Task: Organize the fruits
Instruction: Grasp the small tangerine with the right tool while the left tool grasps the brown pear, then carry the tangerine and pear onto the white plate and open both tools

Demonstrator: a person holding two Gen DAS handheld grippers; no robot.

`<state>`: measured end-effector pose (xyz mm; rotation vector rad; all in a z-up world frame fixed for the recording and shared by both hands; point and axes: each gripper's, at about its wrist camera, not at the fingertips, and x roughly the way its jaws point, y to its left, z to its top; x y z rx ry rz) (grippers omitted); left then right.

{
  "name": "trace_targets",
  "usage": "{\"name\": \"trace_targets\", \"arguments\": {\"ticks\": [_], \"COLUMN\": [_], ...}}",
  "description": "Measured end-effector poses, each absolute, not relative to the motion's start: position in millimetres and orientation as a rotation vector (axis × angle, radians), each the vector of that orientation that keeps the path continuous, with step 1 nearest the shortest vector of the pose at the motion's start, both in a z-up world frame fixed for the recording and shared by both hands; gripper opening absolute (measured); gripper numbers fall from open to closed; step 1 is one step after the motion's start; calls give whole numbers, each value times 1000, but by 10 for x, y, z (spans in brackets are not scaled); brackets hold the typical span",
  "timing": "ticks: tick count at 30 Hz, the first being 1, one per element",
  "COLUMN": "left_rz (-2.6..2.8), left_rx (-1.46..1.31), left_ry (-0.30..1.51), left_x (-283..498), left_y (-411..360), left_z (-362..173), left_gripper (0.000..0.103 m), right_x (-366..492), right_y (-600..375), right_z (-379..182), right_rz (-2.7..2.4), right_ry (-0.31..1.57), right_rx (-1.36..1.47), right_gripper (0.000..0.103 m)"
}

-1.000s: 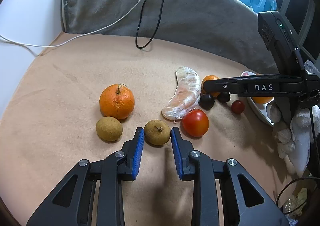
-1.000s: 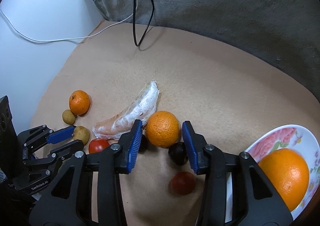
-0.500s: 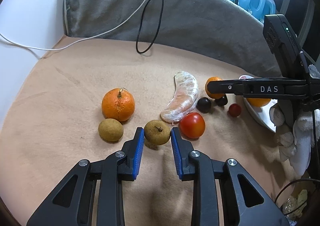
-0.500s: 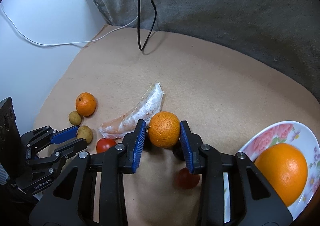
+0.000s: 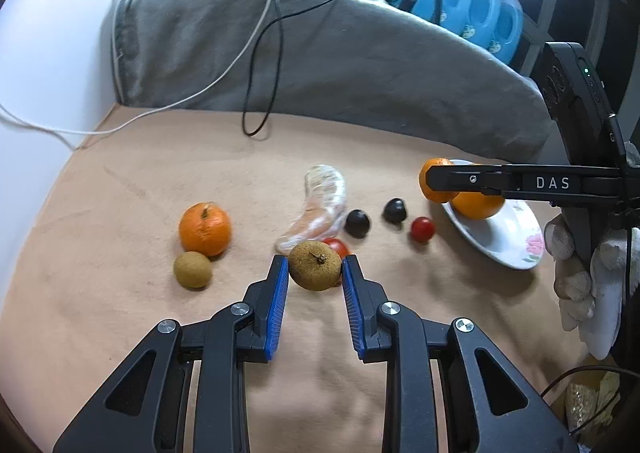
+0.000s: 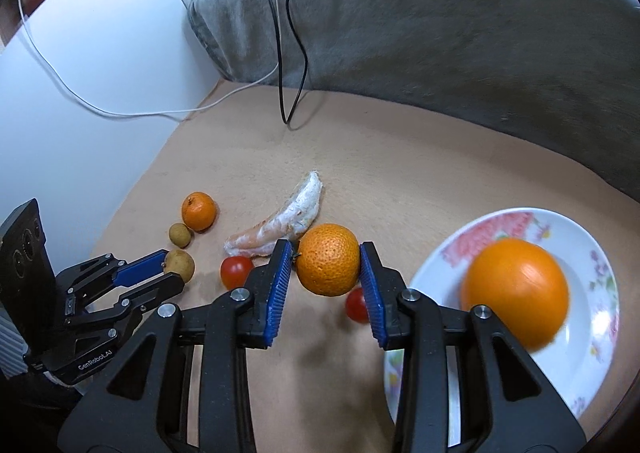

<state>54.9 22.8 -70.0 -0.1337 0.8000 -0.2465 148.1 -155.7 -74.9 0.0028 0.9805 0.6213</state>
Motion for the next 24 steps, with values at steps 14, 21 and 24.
{"name": "trace_targets", "arguments": {"ticks": [14,21,24], "left_rz": [-364,-434,-469], "left_rx": [-108,-93,-76], "left_ry": [765,762,764], "left_x": [459,501,519], "left_y": [-257,-547,-709], "left_z": [-495,-477,-474], "left_gripper": [26,26,26], "right_x": [1038,958,964], "right_y": [-2160,-2513,-2665], "right_z": [-509,-453,-448], "right_rz": [553,488,457], "right_ry": [910,891,887], "right_rx": [32,45,58], "right_gripper": [36,36,36]}}
